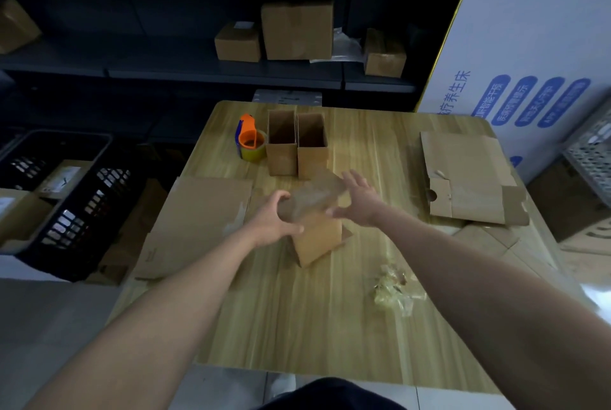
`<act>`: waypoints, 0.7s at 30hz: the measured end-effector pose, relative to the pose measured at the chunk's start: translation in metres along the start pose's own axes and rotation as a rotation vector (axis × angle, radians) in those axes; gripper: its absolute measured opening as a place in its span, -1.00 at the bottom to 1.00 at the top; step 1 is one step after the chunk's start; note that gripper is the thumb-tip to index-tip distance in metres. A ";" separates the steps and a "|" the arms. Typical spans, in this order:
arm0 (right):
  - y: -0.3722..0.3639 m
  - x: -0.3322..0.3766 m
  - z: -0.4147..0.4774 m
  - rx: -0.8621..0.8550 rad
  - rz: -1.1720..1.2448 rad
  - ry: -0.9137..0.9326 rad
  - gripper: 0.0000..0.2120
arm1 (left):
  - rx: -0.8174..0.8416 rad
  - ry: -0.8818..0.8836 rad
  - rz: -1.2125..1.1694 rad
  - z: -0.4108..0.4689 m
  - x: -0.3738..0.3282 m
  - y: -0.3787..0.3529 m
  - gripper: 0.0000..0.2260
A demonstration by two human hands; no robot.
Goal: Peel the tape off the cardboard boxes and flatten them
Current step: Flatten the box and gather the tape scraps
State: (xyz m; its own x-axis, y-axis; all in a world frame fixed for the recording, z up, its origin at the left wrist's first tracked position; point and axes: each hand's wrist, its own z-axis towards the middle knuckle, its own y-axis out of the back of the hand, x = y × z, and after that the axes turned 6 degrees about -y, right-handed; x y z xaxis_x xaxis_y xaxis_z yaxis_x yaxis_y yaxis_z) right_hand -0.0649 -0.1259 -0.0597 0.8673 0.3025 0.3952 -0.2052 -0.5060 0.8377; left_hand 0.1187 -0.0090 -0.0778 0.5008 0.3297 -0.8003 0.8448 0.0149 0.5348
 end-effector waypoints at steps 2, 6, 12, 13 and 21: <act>0.005 -0.005 -0.003 -0.027 0.163 -0.076 -0.01 | -0.075 0.108 -0.222 0.005 0.000 0.011 -0.41; 0.018 -0.008 -0.008 0.059 0.311 -0.080 -0.14 | -0.193 0.386 -0.696 0.017 -0.003 0.024 -0.66; 0.040 0.000 -0.015 0.131 0.451 -0.017 -0.56 | -0.114 0.744 -0.842 0.030 0.009 0.011 -0.52; 0.043 0.001 -0.015 0.124 0.444 -0.011 -0.60 | -0.068 0.765 -0.878 0.031 0.011 0.006 -0.48; 0.030 0.008 -0.002 0.005 0.398 -0.099 -0.68 | -0.080 0.556 -0.488 0.036 -0.015 -0.004 -0.56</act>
State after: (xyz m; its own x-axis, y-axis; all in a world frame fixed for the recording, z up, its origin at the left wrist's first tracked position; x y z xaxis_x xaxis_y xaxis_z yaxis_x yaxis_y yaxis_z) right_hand -0.0652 -0.1376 -0.0307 0.7602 0.0034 0.6496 -0.5313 -0.5721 0.6248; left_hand 0.1143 -0.0484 -0.0781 -0.1153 0.6968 -0.7080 0.9199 0.3437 0.1885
